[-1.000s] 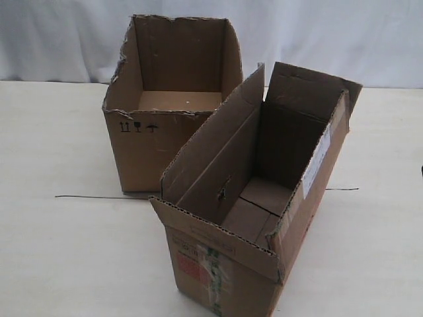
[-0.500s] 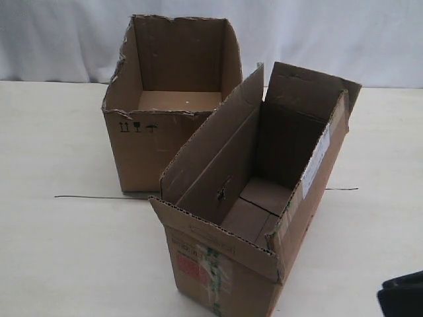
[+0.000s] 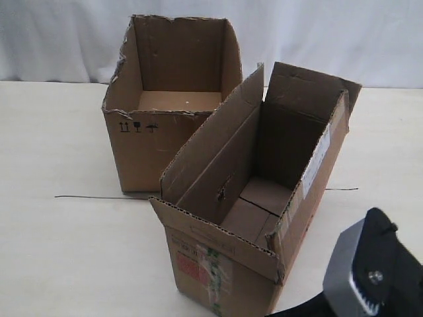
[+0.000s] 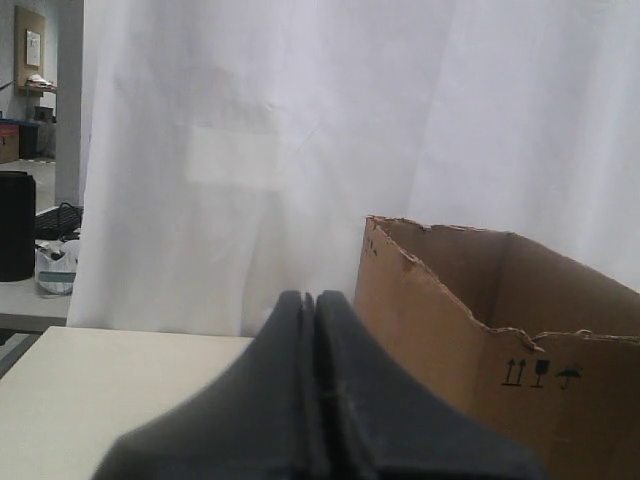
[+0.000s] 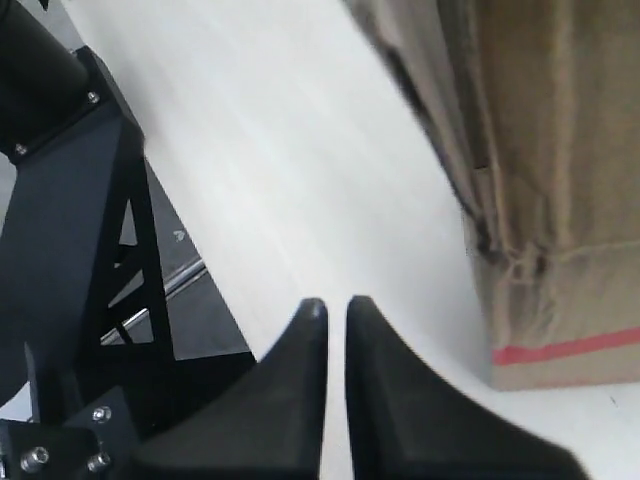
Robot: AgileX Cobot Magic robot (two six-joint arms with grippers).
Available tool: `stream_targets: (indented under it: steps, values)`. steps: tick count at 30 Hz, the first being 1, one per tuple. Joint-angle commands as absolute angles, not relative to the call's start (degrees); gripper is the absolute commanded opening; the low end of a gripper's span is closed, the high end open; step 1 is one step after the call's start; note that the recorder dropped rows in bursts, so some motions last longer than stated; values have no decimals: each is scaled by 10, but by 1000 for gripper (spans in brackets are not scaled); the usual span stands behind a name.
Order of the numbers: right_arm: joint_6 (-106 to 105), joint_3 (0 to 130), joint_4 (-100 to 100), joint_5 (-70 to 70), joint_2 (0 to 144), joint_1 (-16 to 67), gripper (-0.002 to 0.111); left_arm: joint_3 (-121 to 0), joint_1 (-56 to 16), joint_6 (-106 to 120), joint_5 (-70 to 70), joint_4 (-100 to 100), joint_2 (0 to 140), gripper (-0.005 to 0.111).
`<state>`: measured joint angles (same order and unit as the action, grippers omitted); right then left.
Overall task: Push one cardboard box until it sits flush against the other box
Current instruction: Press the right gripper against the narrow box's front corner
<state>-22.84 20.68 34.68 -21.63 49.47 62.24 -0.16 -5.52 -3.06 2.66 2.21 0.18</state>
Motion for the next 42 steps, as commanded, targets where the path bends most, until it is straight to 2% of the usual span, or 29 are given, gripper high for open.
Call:
stream_targets:
  steps: [1,6,29,32,35,39,42]
  values:
    - [-228,170,360,-90,518,682,5,0,-60,-33,32,22,0,0]
    - [-220,115,372,50,521,742,5,0,-60,-33,32,22,0,0]
    - [-235,71,377,181,571,746,5,0,-60,-33,32,22,0,0]
    - [-305,71,483,220,575,746,5,0,-60,-33,32,22,0,0]
    - [-462,71,653,269,575,746,5,0,-60,-33,32,22,0,0]
    - [-476,71,673,288,575,746,5,0,-60,-33,32,22,0,0]
    - [-450,71,651,232,575,746,5,0,-60,-33,32,22,0,0]
